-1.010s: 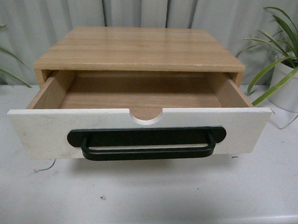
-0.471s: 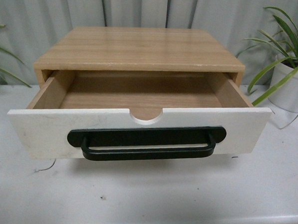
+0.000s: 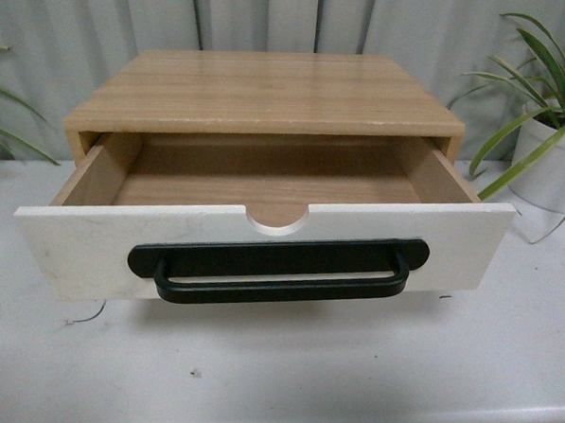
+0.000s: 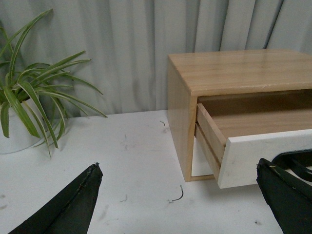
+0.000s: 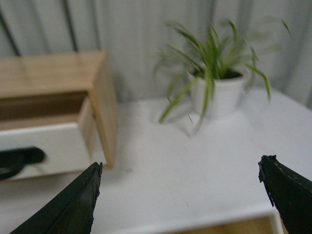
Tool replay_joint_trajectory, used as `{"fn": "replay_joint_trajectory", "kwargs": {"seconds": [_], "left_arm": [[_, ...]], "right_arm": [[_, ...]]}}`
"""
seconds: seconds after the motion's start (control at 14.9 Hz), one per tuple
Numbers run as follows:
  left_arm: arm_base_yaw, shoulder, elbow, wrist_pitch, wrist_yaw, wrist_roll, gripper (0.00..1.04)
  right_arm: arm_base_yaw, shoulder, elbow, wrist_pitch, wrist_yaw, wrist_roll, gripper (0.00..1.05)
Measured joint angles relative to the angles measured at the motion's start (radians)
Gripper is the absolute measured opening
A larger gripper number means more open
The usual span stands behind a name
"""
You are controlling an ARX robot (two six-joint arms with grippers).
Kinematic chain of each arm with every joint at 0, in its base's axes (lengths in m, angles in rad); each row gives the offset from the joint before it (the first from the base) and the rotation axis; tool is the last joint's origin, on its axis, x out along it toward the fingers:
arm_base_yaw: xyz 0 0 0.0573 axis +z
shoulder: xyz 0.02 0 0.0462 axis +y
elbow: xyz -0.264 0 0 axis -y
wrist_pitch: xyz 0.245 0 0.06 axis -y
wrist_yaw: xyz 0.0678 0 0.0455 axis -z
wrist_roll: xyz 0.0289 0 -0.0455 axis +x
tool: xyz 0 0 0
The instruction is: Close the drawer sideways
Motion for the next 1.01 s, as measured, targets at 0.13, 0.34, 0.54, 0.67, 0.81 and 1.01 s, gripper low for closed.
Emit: {"fn": "replay_joint_trajectory", "kwargs": {"seconds": [0.13, 0.34, 0.54, 0.67, 0.81, 1.01], "left_arm": [[-0.117, 0.060, 0.004, 0.046, -0.088, -0.093, 0.98], [-0.332, 0.308, 0.033, 0.122, -0.025, 0.043, 0.98], [-0.362, 0.568, 0.105, 0.138, 0.158, 0.311, 0.98], [-0.356, 0.727, 0.180, 0.134, 0.230, 0.471, 0.98], [-0.345, 0.842, 0.245, 0.126, 0.253, 0.600, 0.98], [-0.295, 1.052, 0.352, 0.166, 0.209, 0.781, 0.98]], "right_arm": [[0.088, 0.167, 0.031, 0.027, 0.139, 0.133, 0.98], [0.063, 0.470, 0.139, 0.091, -0.049, 0.050, 0.98], [0.156, 0.740, 0.253, 0.014, -0.159, -0.167, 0.98], [0.229, 0.888, 0.344, -0.020, -0.207, -0.311, 0.98], [0.285, 0.999, 0.408, -0.059, -0.227, -0.430, 0.98], [0.355, 1.241, 0.547, -0.029, -0.207, -0.590, 0.98]]}}
